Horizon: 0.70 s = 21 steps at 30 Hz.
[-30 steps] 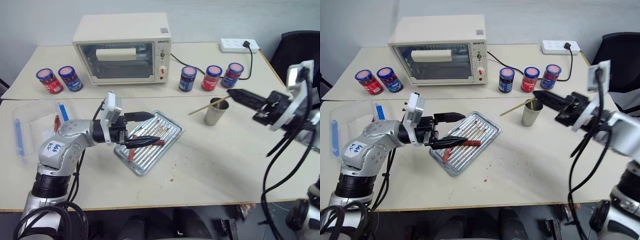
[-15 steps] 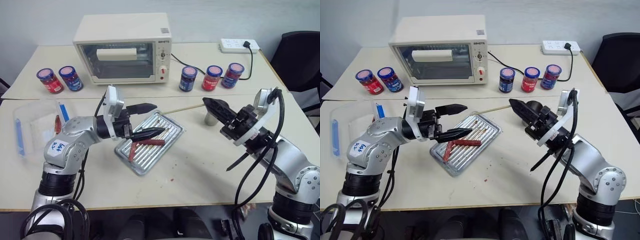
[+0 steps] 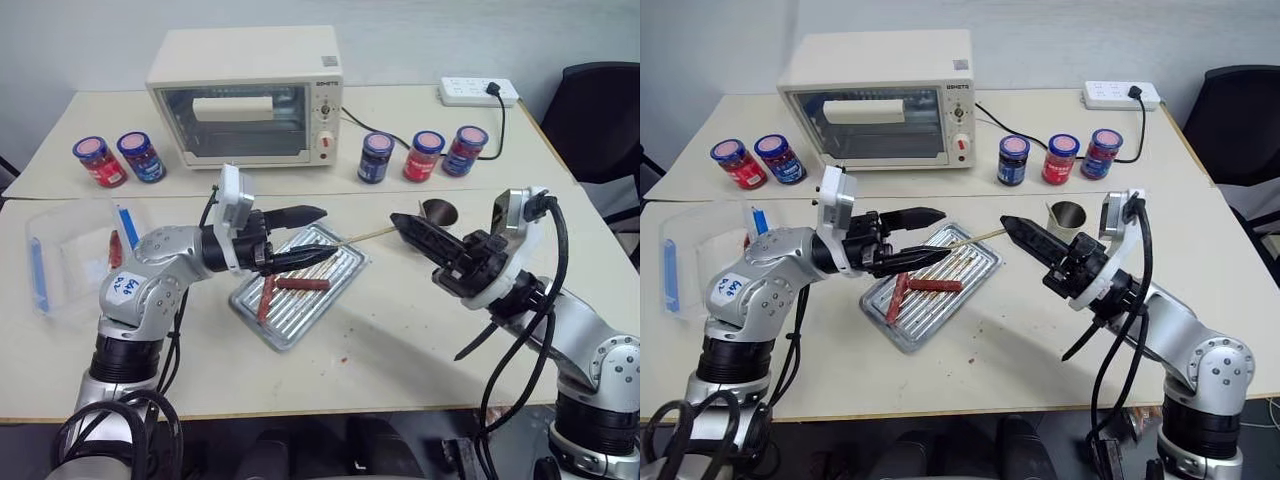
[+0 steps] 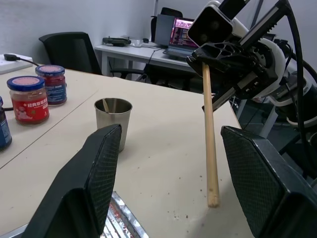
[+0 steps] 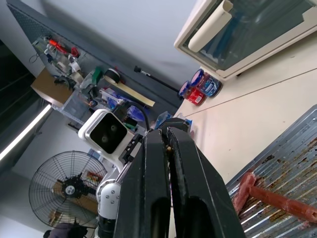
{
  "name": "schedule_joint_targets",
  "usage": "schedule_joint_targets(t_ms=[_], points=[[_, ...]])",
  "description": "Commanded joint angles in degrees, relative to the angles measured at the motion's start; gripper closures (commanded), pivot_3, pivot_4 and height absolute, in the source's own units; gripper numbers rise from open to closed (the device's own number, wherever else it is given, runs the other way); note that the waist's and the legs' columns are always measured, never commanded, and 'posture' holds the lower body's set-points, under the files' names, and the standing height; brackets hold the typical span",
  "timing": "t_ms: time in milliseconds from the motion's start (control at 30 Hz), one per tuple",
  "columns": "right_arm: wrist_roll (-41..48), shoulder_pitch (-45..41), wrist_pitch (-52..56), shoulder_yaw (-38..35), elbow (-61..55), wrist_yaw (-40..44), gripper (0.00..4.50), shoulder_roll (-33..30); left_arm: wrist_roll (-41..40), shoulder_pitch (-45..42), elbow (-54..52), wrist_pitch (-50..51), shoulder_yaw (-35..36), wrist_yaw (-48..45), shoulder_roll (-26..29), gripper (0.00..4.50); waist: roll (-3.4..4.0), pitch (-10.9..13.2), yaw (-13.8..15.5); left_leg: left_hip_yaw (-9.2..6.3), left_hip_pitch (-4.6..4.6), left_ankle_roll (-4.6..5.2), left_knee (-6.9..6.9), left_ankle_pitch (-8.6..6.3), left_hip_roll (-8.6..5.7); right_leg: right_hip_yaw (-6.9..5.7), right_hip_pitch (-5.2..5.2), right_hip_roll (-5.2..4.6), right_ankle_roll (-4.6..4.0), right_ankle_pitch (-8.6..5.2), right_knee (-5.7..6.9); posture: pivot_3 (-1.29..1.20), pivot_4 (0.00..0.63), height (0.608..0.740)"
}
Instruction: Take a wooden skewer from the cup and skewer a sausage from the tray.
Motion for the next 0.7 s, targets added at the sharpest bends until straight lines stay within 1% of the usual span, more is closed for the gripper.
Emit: schedule_joint_targets(t_ms=[33, 467, 600, 700], points=[[1.3, -1.4, -0.2, -0.2, -0.1, 0.1, 4.5, 0.5, -1.6, -0.8, -2.5, -0.1, 0.5, -0.1, -0.5, 1.13, 0.0, 0.0, 0.0, 0.0, 0.0, 0.0, 0.0, 0.0, 0.0, 0.0, 0.0, 0.0, 0.0, 0.0, 0.0, 0.0, 0.15, 0.74], [1.3, -3.2, -0.3, -0.5, 0.4, -2.3, 4.5, 3.7, -2.4, 0.6, -4.3, 0.4, 0.7, 2.0, -2.8, 1.13, 0.0, 0.0, 0.0, 0.0, 0.0, 0.0, 0.01, 0.0, 0.0, 0.0, -0.01, 0.0, 0.0, 0.0, 0.0, 0.0, 0.15, 0.74], [1.3, -3.4, -0.4, -0.9, 0.6, -2.8, 4.5, 4.1, -2.9, 0.8, -4.7, 0.5, 0.9, 2.5, -3.3, 1.84, 0.0, 0.0, 0.0, 0.01, 0.0, 0.0, 0.01, 0.0, 0.0, 0.0, -0.01, 0.0, 0.0, 0.0, 0.0, 0.0, 0.15, 0.74], [1.3, -3.5, -0.5, -1.0, 0.6, -3.2, 4.5, 4.5, -2.8, 1.0, -4.8, 0.5, 1.0, 2.7, -3.4, 2.61, 0.0, 0.0, 0.0, 0.0, 0.0, 0.0, 0.01, 0.0, 0.0, 0.0, -0.01, 0.0, 0.0, 0.0, 0.0, 0.0, 0.15, 0.74]])
